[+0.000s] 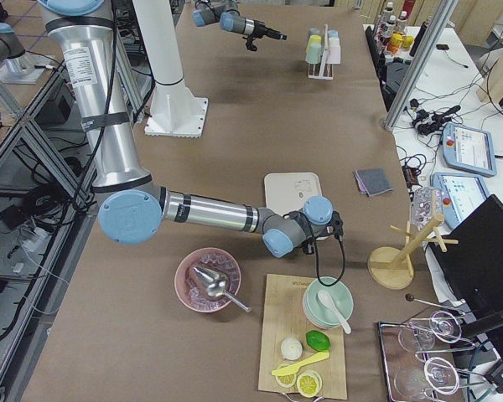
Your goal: Pick up and place green cup on tray
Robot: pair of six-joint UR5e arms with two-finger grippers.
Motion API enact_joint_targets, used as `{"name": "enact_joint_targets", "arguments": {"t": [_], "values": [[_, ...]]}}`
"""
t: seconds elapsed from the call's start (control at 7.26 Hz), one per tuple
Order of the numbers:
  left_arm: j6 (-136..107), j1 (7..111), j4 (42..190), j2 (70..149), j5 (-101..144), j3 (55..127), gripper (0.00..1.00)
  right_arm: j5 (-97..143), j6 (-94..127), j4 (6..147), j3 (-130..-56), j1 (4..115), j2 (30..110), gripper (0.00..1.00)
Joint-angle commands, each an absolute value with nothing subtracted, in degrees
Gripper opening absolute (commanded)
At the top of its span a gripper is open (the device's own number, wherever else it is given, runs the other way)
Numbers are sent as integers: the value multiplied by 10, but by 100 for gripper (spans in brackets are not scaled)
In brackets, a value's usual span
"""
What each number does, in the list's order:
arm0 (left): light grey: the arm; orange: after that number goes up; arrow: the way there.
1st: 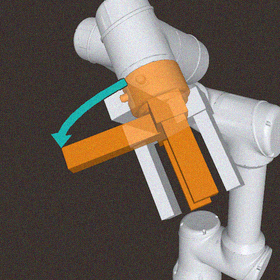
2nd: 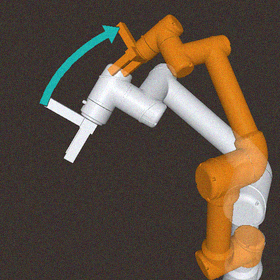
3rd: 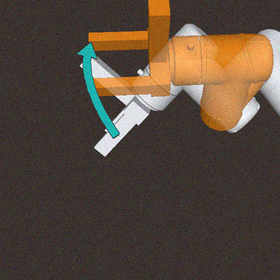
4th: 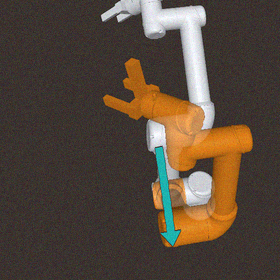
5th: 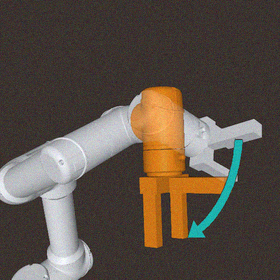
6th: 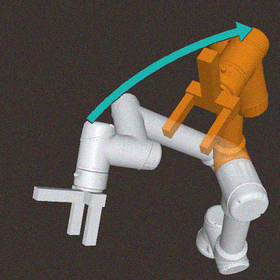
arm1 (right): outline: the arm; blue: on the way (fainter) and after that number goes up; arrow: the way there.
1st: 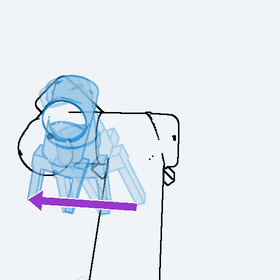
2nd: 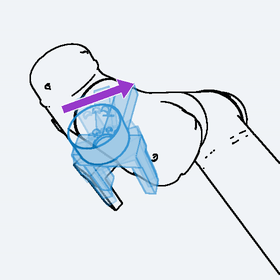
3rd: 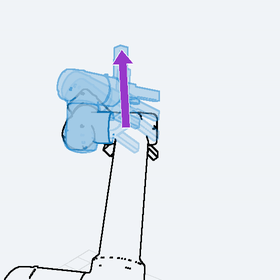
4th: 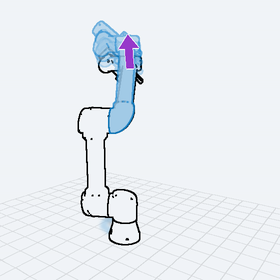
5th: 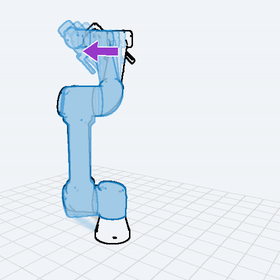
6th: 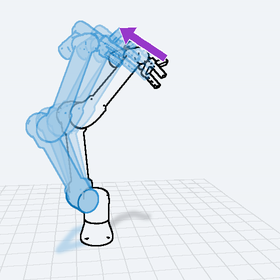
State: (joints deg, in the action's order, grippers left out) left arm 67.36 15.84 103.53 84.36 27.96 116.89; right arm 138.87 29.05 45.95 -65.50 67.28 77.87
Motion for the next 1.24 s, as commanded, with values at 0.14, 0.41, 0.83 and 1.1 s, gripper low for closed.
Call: {"name": "enact_joint_targets", "arguments": {"t": [0.14,0.41,0.83,1.1], "values": [[705,110,1034,859,220,1101,99,1391,291,460,-657,673,776,0],[721,108,1032,869,197,1079,99,1397,292,460,-659,673,773,0],[719,114,1036,903,175,1052,99,1412,335,464,-670,674,747,0],[720,154,1034,955,174,1007,99,1412,406,466,-678,672,709,0]]}}
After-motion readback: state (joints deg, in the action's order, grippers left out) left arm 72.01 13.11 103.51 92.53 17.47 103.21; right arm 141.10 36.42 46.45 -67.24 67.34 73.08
